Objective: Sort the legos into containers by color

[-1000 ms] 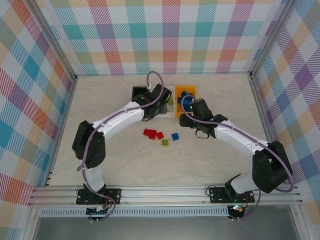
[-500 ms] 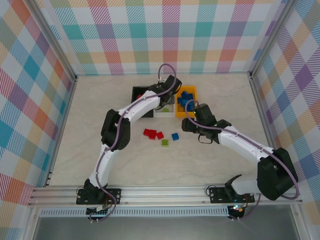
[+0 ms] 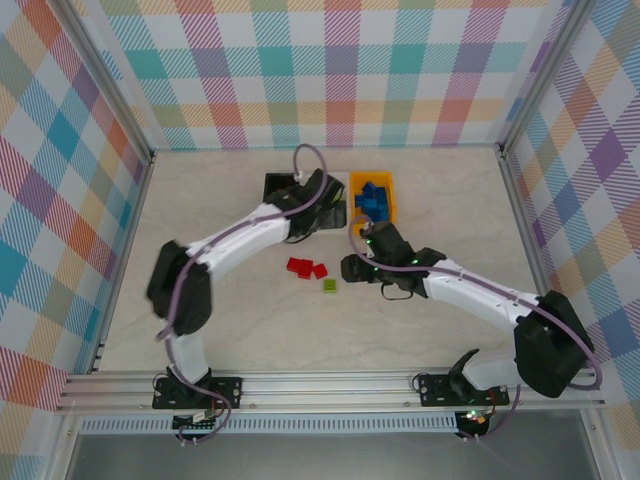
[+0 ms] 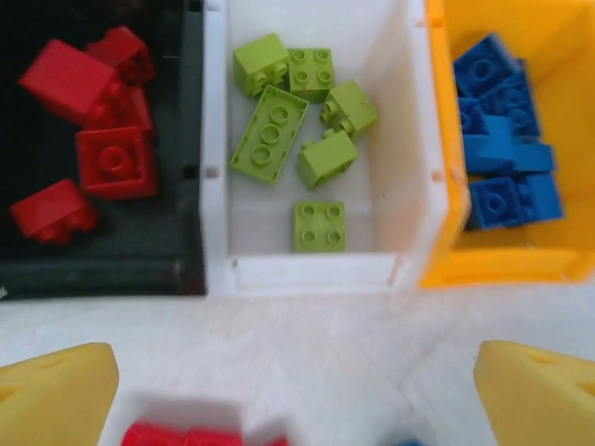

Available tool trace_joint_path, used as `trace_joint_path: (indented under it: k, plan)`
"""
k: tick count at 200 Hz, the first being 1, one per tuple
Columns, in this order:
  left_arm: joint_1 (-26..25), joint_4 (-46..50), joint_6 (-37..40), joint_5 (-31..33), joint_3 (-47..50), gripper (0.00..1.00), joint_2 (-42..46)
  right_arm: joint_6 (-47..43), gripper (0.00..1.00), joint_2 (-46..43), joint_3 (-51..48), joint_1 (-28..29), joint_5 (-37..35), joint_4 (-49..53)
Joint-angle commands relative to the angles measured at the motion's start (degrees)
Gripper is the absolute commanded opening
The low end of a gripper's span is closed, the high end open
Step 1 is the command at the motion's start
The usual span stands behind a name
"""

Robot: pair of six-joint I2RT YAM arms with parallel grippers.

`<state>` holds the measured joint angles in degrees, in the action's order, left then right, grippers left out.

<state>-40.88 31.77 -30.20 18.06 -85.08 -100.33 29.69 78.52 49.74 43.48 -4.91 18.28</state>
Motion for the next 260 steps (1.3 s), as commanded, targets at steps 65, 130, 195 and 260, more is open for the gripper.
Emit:
trace_joint_path:
  k: [65,130,195,260]
  plan:
    - [-0.03,-2.31,-5.79,5.56,35.49,1.00,34.47,3.67,0.65,20.70,11.78,9.69,-8.94,1.98]
    - [0.10,-2.15,-7.82,4.90,42.02,1.00,37.05,3.45,0.60,25.93,14.42,9.86,-10.45,4.36]
    - [0.58,-1.73,-7.09,4.04,40.62,1.00,36.77,3.62,0.45,26.69,14.00,10.26,-9.77,3.93]
    - [0.72,-1.23,-6.16,4.44,39.25,1.00,36.44,1.97,0.34,17.52,12.21,10.15,-10.64,1.47]
